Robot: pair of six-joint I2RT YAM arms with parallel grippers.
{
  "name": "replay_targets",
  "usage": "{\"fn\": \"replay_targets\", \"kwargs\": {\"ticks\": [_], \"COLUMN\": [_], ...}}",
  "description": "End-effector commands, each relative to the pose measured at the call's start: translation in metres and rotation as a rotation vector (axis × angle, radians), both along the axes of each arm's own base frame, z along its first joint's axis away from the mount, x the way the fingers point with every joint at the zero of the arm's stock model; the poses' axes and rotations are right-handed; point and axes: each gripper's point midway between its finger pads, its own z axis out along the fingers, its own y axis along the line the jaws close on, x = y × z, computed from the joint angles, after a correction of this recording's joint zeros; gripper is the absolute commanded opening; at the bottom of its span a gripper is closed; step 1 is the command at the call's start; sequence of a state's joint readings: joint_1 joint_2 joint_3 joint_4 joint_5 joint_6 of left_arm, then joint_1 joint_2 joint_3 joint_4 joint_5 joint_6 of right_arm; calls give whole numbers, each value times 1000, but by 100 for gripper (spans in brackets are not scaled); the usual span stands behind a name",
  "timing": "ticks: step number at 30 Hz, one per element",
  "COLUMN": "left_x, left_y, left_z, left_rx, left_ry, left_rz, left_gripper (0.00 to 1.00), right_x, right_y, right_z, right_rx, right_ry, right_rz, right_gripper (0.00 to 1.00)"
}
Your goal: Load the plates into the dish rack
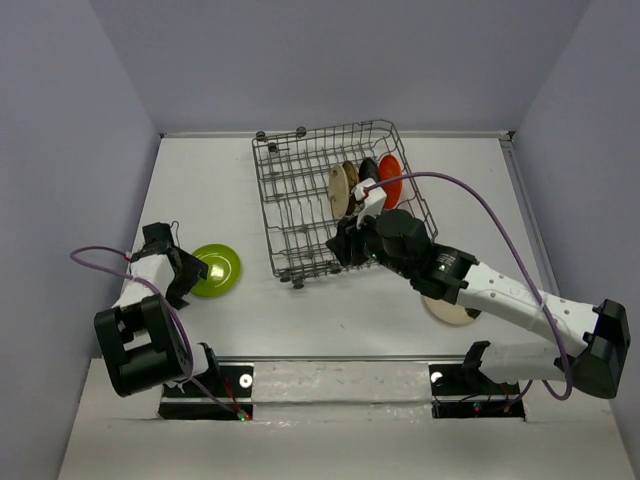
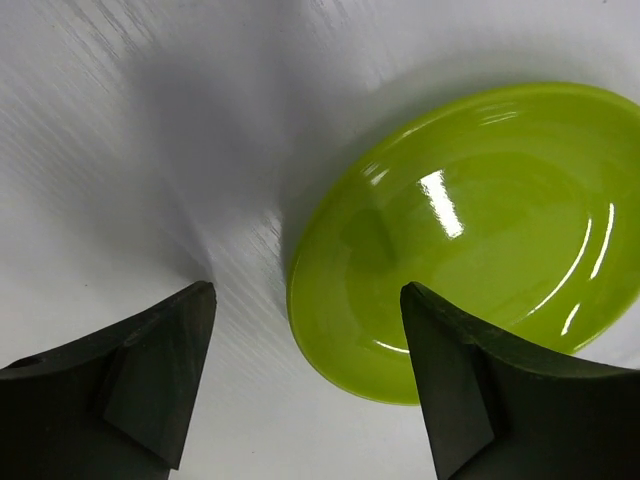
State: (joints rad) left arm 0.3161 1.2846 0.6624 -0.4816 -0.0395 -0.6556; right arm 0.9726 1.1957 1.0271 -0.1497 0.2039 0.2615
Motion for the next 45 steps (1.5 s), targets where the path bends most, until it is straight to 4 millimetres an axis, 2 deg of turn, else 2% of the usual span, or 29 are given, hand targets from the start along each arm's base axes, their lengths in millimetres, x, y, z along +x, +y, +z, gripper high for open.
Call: {"fn": "replay_targets", "kwargs": {"ticks": [1, 3, 4, 6, 7, 9, 10, 11, 13, 15, 18, 21, 26, 27, 29, 30, 31, 32, 33, 35, 36, 37, 38, 39, 41, 42, 45], "left_x": [7, 10, 9, 11, 14, 18, 25, 22, 34, 36, 48, 65, 75, 77, 82, 85, 89, 93, 94, 97, 94, 93, 89, 87, 82, 76, 70], "left_y": [7, 3, 0, -2, -12, -18, -18, -21, -25, -25, -17, -9, -11, -17, -25, -35, -40, -47, -57, -73, -90, -101, -120, -127, -141, -152, -166], "left_z": [-8, -20, -26, -33, -37, -42, -42, -45, -37, -33, -10, 37, 111, 123, 148, 159, 178, 196, 211, 240, 247, 258, 264, 268, 272, 276, 279], "left_rx": [16, -12, -28, -43, -95, -125, -127, -137, -161, -176, -128, -43, 45, 33, 18, -19, -17, -31, -46, -50, -81, -83, -114, -102, -105, -111, -122], "left_ry": [-9, -12, -11, -16, -27, -64, -101, -110, -200, -244, -357, -539, -785, -821, -896, -943, -1010, -1057, -1102, -1186, -1207, -1250, -1270, -1282, -1299, -1315, -1332], "left_rz": [30, 31, 27, 31, 11, -3, -9, -15, -51, -54, -70, -98, -159, -194, -234, -280, -316, -349, -403, -501, -576, -636, -717, -758, -828, -881, -950], "left_gripper": [81, 76, 68, 63, 58, 49, 41, 26, 7, 5, 5, 6, 6, 6, 6, 6, 6, 6, 6, 6, 6, 6, 6, 6, 6, 6, 6], "right_x": [7, 8, 8, 7, 7, 7, 7, 6, 4, 3, 1, 1, -1, -2, -1, 1, -1, 3, 9, 20, 26, 35, 41, 48, 51, 60, 60], "right_y": [0, 4, 5, 6, 7, 10, 12, 13, 17, 20, 28, 36, 49, 52, 60, 62, 69, 74, 76, 77, 79, 77, 76, 76, 77, 74, 78], "right_z": [2, -2, -3, -5, -5, -7, -5, -4, -1, 2, 8, 12, 27, 36, 39, 42, 51, 47, 56, 57, 52, 60, 61, 57, 62, 65, 70], "right_rx": [6, 0, -2, -5, -5, -7, -4, -1, 10, 19, 33, 44, 69, 83, 88, 90, 107, 94, 104, 111, 110, 133, 145, 146, 169, 175, 191], "right_ry": [-25, -16, -13, -9, -8, -4, -5, -1, 1, 2, 6, 11, 3, -5, -6, -14, -21, -22, -33, -26, -11, -8, 6, 18, 29, 27, 34], "right_rz": [-30, -23, -19, -13, -10, -3, 8, 15, 33, 47, 78, 105, 157, 168, 191, 193, 225, 229, 222, 227, 237, 252, 252, 256, 302, 301, 351], "right_gripper": [51, 51, 51, 51, 51, 50, 50, 50, 50, 51, 51, 51, 53, 59, 67, 76, 80, 82, 85, 87, 87, 88, 88, 88, 89, 89, 90]}}
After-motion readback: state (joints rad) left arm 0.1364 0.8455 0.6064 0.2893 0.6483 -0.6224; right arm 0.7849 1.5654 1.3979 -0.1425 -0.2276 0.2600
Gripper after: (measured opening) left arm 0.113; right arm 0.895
